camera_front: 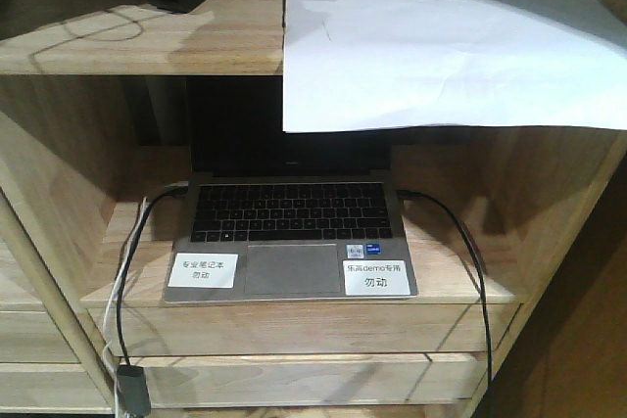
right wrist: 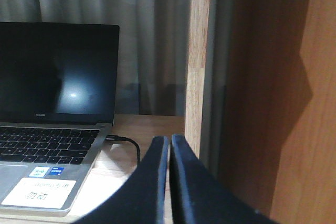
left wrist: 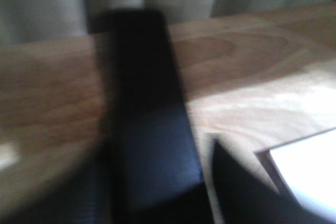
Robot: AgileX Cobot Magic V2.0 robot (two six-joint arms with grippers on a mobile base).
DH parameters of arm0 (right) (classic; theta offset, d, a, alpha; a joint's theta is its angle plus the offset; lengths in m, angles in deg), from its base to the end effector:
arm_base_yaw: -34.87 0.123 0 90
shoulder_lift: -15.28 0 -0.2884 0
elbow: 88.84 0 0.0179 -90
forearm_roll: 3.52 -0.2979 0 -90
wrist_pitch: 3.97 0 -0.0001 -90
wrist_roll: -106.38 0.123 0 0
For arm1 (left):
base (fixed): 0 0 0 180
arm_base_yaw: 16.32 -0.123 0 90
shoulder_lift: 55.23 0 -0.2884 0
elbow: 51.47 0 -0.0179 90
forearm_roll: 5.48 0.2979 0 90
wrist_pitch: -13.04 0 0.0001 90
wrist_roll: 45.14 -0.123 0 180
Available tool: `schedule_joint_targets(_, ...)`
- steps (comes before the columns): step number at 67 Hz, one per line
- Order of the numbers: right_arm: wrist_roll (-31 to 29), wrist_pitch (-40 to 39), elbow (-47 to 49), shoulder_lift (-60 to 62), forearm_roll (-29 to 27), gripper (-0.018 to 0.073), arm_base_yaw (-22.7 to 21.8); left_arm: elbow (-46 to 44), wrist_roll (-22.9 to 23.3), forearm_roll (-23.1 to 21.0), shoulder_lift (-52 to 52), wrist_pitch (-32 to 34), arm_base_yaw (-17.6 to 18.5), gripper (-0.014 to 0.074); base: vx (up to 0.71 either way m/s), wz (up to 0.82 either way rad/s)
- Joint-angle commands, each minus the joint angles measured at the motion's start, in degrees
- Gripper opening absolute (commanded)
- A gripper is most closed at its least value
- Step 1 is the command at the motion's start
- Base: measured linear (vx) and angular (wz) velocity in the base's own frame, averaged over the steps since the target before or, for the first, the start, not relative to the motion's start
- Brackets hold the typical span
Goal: Grab stapler and paper to desk for stapling
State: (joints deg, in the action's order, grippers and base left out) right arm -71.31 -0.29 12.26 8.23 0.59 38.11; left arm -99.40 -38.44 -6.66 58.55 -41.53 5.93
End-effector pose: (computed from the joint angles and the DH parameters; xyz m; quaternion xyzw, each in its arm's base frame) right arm 0.1325 0.0069 0.1980 -0.0293 0.7042 0.0073 0.7094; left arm 0.4498 -0.1862 0.4628 0.1164 0.8600 -0.1341 0.4785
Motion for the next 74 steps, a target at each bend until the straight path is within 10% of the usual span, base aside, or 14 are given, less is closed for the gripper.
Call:
schedule_joint_targets(1,-0.57,-4.35,-0.22,0.83,0.11,-0.0009,-0.35,-2.93,0.10,0.20,-3.33,3.31,0.15,-0.0009,0.00,0.00)
schedule_joint_targets(37,-0.57,-4.35,-0.22,0.83,0.11,-0.0009,-0.35,-1.53,-9.20,-1.74,-15.41,-3.98,0.15,-0.0008,0.00,0.00)
schedule_joint_targets(74,-0.57,-4.35,-0.22,0.83,0.11,-0.0009,-0.35,39.41,-17.08,-10.83,-46.21,11.01,0.15,-0.0007,0.00,0.00)
